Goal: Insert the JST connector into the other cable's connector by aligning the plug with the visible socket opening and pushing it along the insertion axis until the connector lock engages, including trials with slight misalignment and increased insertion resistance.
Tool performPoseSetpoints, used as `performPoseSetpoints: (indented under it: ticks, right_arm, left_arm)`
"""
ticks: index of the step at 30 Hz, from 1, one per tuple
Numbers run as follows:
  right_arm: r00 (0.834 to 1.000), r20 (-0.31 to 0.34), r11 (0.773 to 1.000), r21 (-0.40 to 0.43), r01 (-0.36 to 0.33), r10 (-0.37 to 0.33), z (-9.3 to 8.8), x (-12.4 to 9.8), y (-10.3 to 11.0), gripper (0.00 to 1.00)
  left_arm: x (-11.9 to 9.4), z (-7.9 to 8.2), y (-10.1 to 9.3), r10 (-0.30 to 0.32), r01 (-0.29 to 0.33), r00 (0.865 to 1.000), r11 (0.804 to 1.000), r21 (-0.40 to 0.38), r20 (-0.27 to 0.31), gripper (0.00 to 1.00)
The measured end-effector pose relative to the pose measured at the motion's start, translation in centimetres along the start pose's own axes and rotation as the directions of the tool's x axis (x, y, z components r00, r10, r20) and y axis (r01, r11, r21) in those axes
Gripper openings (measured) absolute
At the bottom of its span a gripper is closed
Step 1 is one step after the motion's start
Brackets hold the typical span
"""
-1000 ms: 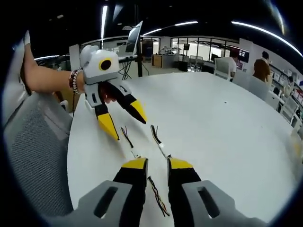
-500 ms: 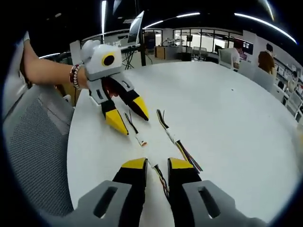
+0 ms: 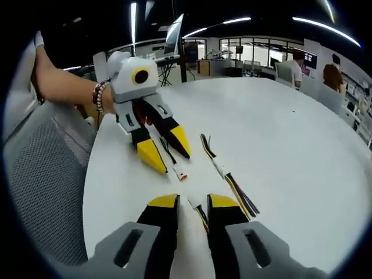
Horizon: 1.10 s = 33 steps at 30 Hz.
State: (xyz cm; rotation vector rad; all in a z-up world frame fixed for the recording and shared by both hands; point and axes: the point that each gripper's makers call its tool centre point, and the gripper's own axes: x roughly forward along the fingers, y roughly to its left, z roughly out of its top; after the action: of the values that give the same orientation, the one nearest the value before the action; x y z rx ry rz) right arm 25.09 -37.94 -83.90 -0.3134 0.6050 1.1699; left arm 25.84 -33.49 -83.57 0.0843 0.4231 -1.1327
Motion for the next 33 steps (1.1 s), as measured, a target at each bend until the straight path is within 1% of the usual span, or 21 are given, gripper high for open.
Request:
performPoseSetpoints:
  ticks: [1,3,4,5,6,7,9,10,14,15,19,22,27,30,33]
  right_arm:
    - [1.000,0.001,1.000,-0.002,0.003,-0.003,0.0,-0.1,-0.1,0.14]
    - [1.000,0.012,1.000,-0.001,0.015,-0.015,-0.1,-0.2,-0.5,0.10]
    - [1.000,0.026,1.000,0.012,0.005,-0.006,-0.1,-0.2,-0.5,0.10]
    - [1.000,0.024,1.000,0.017,0.003,-0.004,-0.3,-0.2,-0.5,0.11]
    - [1.000,0.018,1.000,0.016,0.004,-0.004,-0.5,-0.1,-0.5,0.11]
    - [1.000,-0.007,1.000,0.010,0.001,-0.001,-1.0,0.0,-0.5,0.12]
    - [1.000,-0.012,1.000,0.010,-0.007,0.007,-1.1,0.1,-0.4,0.13]
    - [1.000,-0.012,1.000,0.010,-0.008,0.009,-1.2,0.1,-0.4,0.13]
    - [1.000,-0.003,1.000,0.005,-0.009,0.009,-1.1,0.2,-0.5,0.08]
    - [1.000,0.004,1.000,0.011,-0.011,0.011,-1.1,0.2,-0.5,0.08]
    - [1.000,0.016,1.000,0.022,-0.010,0.010,-1.0,0.3,-0.7,0.05]
    - [1.000,0.018,1.000,0.020,-0.018,0.017,-1.0,0.3,-0.5,0.05]
    - [0.999,0.012,0.999,0.032,-0.034,0.034,-0.9,0.5,-0.1,0.04]
    - [0.999,0.012,0.998,0.035,-0.044,0.044,-0.8,0.5,0.1,0.04]
    - [0.999,0.021,0.999,0.011,-0.038,0.038,0.2,0.3,0.1,0.04]
  left_arm:
    - [0.0,0.0,0.1,-0.003,0.004,1.000,1.000,-0.019,0.010,0.16]
    - [-0.1,-0.2,0.3,-0.003,0.003,1.000,1.000,-0.025,0.011,0.16]
    - [-0.1,-0.3,0.3,-0.004,0.004,1.000,1.000,-0.028,0.013,0.16]
    - [-0.1,-0.4,0.3,-0.011,0.011,1.000,0.999,-0.042,0.018,0.16]
    - [-0.1,-0.3,0.2,-0.016,0.017,1.000,0.999,-0.048,0.024,0.16]
    - [-0.1,-0.2,0.1,-0.021,0.023,0.999,0.999,-0.048,0.029,0.16]
    - [0.0,-0.2,0.0,-0.027,0.029,0.999,0.999,-0.044,0.034,0.16]
    - [0.1,-0.2,-0.1,-0.032,0.033,0.999,0.999,-0.029,0.032,0.16]
    - [0.3,-0.5,0.0,-0.031,0.032,0.999,0.999,-0.019,0.019,0.11]
    - [0.3,-0.6,0.0,-0.031,0.031,0.999,0.999,-0.019,0.016,0.08]
    - [0.4,-0.6,-0.1,-0.034,0.035,0.999,0.999,-0.008,0.020,0.05]
    - [0.3,-0.7,0.0,-0.033,0.034,0.999,0.999,-0.018,0.020,0.01]
    - [0.4,-0.7,0.1,-0.036,0.036,0.999,0.999,-0.019,0.016,0.00]
    - [0.3,-0.7,0.0,-0.041,0.041,0.999,0.999,-0.014,-0.001,0.00]
    - [0.2,-0.2,0.0,-0.042,0.042,0.999,0.999,-0.005,-0.007,0.00]
